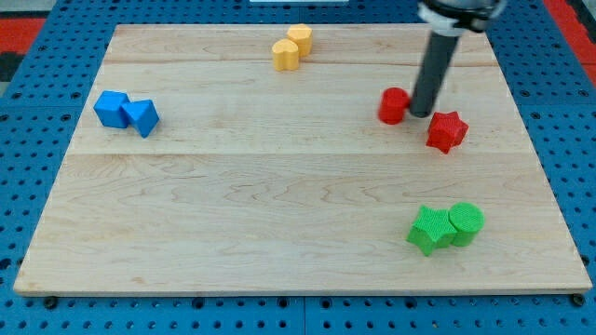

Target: Push the red circle towards the center of the board

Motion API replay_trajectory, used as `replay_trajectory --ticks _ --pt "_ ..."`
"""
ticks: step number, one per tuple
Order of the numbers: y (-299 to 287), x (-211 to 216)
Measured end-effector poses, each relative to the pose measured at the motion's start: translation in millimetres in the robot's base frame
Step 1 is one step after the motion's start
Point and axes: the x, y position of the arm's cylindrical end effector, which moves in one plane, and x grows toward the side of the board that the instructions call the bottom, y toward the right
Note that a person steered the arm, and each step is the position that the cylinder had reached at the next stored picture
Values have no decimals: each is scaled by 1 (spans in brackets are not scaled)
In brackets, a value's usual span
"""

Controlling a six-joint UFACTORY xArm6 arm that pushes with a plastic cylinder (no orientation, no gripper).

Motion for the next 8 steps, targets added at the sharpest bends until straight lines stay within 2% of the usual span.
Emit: replay_trajectory --ticks 2,8 --pt "-4 -27" --pt "-32 -27"
